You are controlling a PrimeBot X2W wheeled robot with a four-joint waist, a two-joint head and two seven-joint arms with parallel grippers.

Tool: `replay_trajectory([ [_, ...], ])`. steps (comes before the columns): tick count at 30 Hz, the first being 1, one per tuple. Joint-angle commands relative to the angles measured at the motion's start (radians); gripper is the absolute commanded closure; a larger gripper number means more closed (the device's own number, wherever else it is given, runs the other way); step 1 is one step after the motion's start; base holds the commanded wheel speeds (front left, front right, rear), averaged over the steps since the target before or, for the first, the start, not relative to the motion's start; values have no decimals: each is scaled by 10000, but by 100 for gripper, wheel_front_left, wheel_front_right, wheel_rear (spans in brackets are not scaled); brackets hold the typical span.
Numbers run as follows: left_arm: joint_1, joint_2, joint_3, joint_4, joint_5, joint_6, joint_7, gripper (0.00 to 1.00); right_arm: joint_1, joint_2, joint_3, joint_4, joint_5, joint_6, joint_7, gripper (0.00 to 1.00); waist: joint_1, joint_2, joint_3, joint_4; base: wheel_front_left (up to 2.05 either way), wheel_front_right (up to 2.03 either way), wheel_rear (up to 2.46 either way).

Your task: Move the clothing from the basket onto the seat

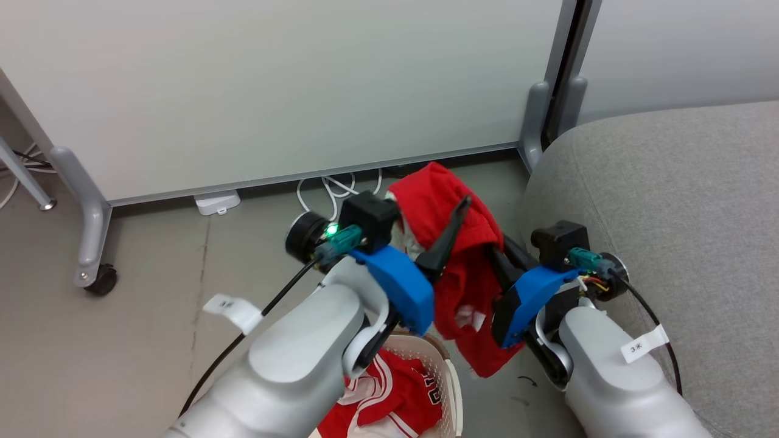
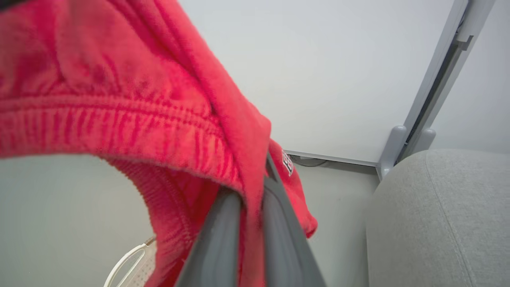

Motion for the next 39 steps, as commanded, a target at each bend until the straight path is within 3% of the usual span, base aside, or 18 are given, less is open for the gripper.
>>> replay_trajectory([
  [1, 152, 124, 66, -27, -6, 55, -96, 0, -154, -36, -94, 25, -78, 5, -64, 100, 0, 0, 1, 0, 0, 0, 0],
  [8, 1374, 765, 628, -830, 263, 224, -503, 0, -112, -34, -977, -363, -549, 5, -71, 100, 0, 0, 4, -55, 0, 0, 0],
  [17, 4179, 1544, 3113, -3392, 1829, 55, -513, 0, 249, -34, -1505, -1186, -989, 5, -66, 100, 0, 0, 74, -360, 0, 0, 0],
  [30, 7028, 1502, 6306, -4699, 3984, -515, -516, 0, 578, -36, -1191, -1594, -836, 5, -66, 100, 0, 0, 178, -1454, 0, 0, 0],
  [39, 7550, 1170, 7071, -4883, 4618, -862, -518, 0, 595, -31, -1248, -1711, -759, 5, -66, 100, 0, 0, 467, -2787, 0, 0, 0],
])
